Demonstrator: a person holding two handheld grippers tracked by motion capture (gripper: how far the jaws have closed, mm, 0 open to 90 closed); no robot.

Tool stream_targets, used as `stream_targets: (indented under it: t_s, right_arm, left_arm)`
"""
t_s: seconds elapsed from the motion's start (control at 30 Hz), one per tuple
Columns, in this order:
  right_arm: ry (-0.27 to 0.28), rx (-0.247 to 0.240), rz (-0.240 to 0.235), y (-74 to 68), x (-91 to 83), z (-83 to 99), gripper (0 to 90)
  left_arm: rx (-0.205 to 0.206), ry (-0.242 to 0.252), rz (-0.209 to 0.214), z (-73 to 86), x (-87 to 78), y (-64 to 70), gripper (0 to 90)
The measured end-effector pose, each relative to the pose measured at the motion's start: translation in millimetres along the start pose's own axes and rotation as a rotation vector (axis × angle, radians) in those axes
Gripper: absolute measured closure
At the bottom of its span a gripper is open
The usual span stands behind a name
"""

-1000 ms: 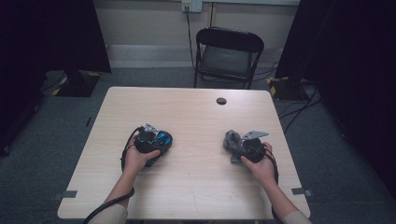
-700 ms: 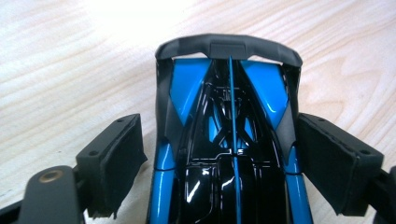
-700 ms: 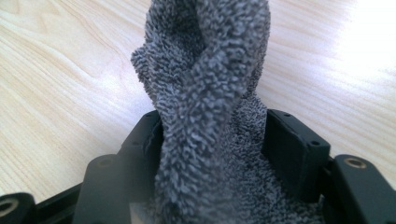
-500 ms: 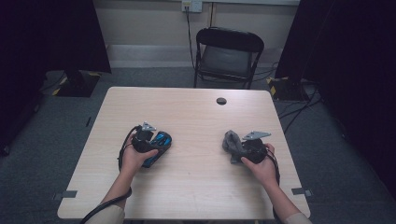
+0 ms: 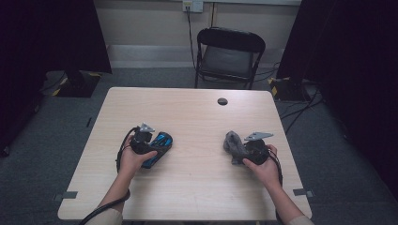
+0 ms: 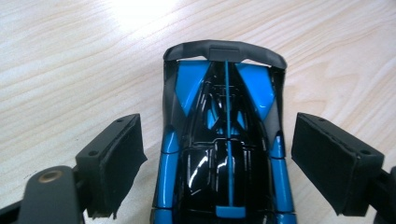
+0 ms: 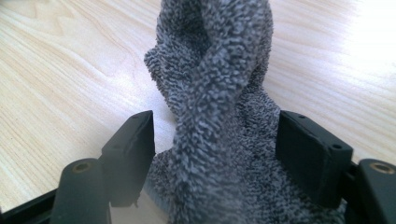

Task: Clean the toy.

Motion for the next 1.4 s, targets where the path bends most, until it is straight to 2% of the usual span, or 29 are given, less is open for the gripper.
stream_targets:
  t_s: [0.3,0.6,0.87,1.2,1.27,1.4]
  right_arm:
    - [0.0,-0.001,-0.003,-1.5,-8.1,-1.8,26.7]
    - [-0.001,0.035,-0.022,-0.3,-17.2,-1.0,20.6]
    - [0.007,0.041,-0.023,-0.9,-25.9,-3.4,15.8]
    - [0.031,0.024,-0.038,-6.3,-36.2,-8.0,14.8]
    - [0.031,0.02,-0.034,-7.1,-37.8,-7.2,14.9]
    - [0.033,0.022,-0.039,-8.0,-38.7,-4.5,14.9]
  left_arm:
    - [0.005,0.002,0.007,0.7,-7.1,4.4,16.6]
    - [0.012,0.0,0.03,2.4,-16.5,11.4,16.6]
    - [-0.008,0.021,0.036,1.0,-26.5,13.6,16.3]
    - [-0.005,0.027,0.042,4.6,-36.8,14.8,16.1]
    - [0.018,0.025,0.038,5.9,-39.3,15.7,16.1]
    - [0.04,0.014,0.05,6.7,-43.1,20.1,16.1]
Point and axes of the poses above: each handheld gripper's, and its own axes: x roughly forward along the jaws, z roughly out of its underside, y roughly to its right, the point moved 9 cm from there along x, roughly forward along the jaws, and after that the axes turned 1 degree about -z, right-handed, at the moved point
